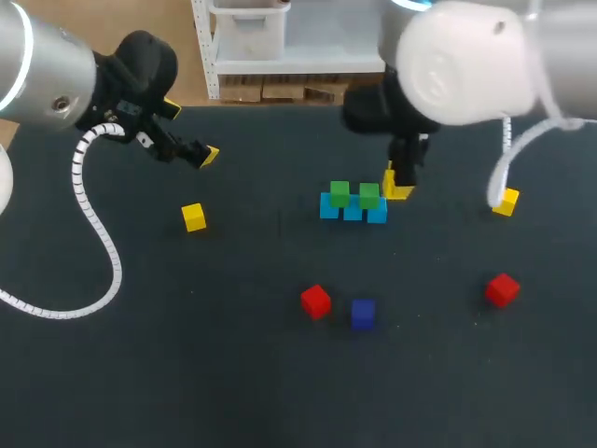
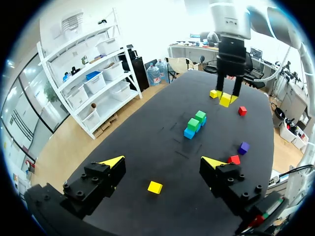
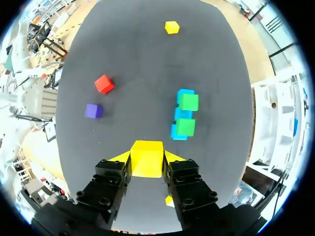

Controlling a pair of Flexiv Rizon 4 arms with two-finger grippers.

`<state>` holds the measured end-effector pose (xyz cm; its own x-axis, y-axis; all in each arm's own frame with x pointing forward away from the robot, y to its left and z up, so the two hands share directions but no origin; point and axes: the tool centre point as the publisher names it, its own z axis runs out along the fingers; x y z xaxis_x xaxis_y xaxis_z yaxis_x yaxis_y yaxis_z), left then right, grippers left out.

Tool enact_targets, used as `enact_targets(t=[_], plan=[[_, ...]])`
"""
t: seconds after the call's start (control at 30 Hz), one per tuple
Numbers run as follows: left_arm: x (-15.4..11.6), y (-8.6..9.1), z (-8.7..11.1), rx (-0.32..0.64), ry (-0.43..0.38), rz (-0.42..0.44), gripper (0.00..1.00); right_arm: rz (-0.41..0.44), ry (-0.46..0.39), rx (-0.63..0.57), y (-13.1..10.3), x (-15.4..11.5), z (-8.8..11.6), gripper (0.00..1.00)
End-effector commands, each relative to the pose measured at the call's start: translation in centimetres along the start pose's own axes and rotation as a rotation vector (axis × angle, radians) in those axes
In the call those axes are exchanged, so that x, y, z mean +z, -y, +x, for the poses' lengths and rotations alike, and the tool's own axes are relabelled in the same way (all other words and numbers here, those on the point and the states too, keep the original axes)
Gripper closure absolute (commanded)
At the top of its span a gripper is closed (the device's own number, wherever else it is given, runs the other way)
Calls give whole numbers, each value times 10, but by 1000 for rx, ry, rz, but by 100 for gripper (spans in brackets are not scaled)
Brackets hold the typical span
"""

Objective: Place the blue cubes, place green cubes on the blue cubes, place the yellow cubes on the green cubes, then place the red cubes on the yellow cubes, and place purple cube on the red cubes.

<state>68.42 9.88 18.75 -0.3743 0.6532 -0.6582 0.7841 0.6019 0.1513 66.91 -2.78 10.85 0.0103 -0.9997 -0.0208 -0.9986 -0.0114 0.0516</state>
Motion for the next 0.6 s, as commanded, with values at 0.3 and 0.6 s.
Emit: enact_targets(t=[0.3,0.6], plan=[[-1,-1,1,2,5,4,0,-27,-24,62,42,9,-22,100],[-1,-1,1,2,5,4,0,-36,-49,36,58,24,-36,100]])
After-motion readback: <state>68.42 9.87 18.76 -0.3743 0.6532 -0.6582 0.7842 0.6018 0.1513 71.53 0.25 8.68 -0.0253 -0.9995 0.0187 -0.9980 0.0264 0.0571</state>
